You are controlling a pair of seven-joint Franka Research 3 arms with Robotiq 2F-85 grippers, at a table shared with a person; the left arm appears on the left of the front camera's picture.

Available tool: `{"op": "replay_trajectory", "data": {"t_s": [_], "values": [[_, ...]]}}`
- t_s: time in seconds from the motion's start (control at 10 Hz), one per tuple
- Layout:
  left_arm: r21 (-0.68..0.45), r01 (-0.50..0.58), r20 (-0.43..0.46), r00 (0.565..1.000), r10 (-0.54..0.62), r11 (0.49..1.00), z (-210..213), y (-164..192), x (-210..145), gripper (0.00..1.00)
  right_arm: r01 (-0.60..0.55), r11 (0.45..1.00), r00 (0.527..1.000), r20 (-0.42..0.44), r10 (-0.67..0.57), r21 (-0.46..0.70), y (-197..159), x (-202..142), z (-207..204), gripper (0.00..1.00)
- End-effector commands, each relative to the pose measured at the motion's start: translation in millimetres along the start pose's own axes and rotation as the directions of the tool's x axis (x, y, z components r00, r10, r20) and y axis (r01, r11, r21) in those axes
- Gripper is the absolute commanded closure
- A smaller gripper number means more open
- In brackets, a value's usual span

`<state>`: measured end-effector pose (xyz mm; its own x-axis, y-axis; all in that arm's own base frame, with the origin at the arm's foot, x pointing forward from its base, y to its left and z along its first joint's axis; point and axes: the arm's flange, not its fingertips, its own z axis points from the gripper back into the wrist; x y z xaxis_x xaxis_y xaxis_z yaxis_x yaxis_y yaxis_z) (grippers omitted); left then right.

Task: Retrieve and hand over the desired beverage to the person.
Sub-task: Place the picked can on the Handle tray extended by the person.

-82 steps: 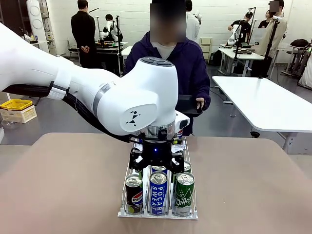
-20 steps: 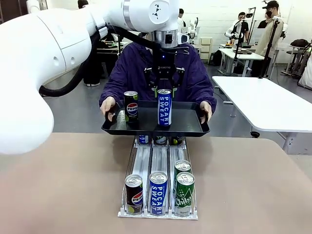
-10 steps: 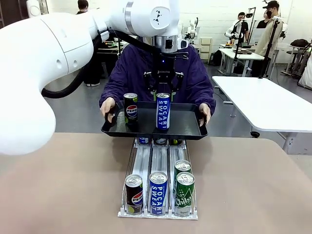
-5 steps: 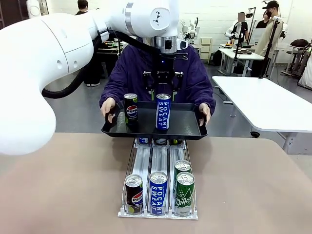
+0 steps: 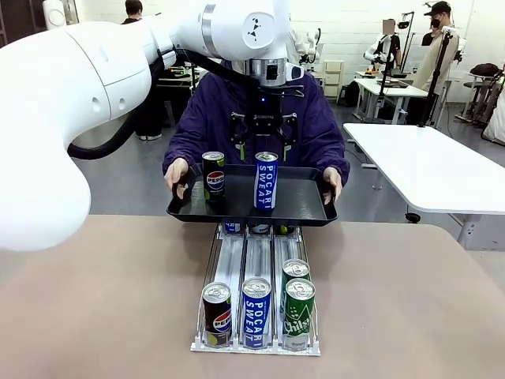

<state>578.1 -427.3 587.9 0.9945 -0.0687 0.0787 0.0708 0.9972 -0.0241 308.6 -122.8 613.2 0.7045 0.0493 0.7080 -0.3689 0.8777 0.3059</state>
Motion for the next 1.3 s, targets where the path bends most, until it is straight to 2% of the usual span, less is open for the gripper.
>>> {"op": "replay_trajectory", "data": {"t_s": [0.0, 0.1, 0.3, 0.4, 0.5, 0.7, 0.9, 1.2], "values": [[-0.001, 0.028, -0.003, 1.000, -0.028, 1.000, 6.3, 1.0, 6.1, 0.00, -0.004, 1.000, 1.000, 0.008, 0.004, 0.030, -1.4, 0.5, -2.3, 0.00], [-0.012, 0.046, 0.035, 0.998, -0.045, 0.999, 13.8, 4.6, -4.5, 0.00, -0.004, 1.000, 1.000, 0.008, 0.004, 0.030, -1.4, 0.5, -2.3, 0.00], [-0.038, 0.192, 0.148, 0.971, -0.185, 0.981, 42.2, 42.8, -59.8, 0.00, -0.004, 1.000, 1.000, 0.008, 0.004, 0.030, -1.4, 0.5, -2.3, 0.00], [-0.077, 0.277, 0.156, 0.952, -0.263, 0.958, 55.8, 73.7, -91.8, 0.00, -0.004, 1.000, 1.000, 0.008, 0.004, 0.030, -1.4, 0.5, -2.3, 0.00], [-0.101, 0.366, 0.201, 0.918, -0.342, 0.925, 67.2, 111.2, -126.3, 0.00, -0.004, 1.000, 1.000, 0.008, 0.004, 0.030, -1.4, 0.5, -2.3, 0.00], [-0.073, 0.476, 0.271, 0.855, -0.442, 0.876, 64.5, 176.5, -166.4, 0.00, -0.004, 1.000, 1.000, 0.008, 0.004, 0.030, -1.4, 0.5, -2.3, 0.00], [-0.092, 0.527, 0.346, 0.813, -0.469, 0.845, 58.0, 225.5, -193.0, 0.00, -0.004, 1.000, 1.000, 0.008, 0.004, 0.030, -1.4, 0.5, -2.3, 0.00], [-0.107, 0.491, 0.367, 0.827, -0.425, 0.864, 51.2, 261.9, -225.6, 0.00, -0.004, 1.000, 1.000, 0.008, 0.004, 0.030, -1.4, 0.5, -2.3, 0.00]]}}
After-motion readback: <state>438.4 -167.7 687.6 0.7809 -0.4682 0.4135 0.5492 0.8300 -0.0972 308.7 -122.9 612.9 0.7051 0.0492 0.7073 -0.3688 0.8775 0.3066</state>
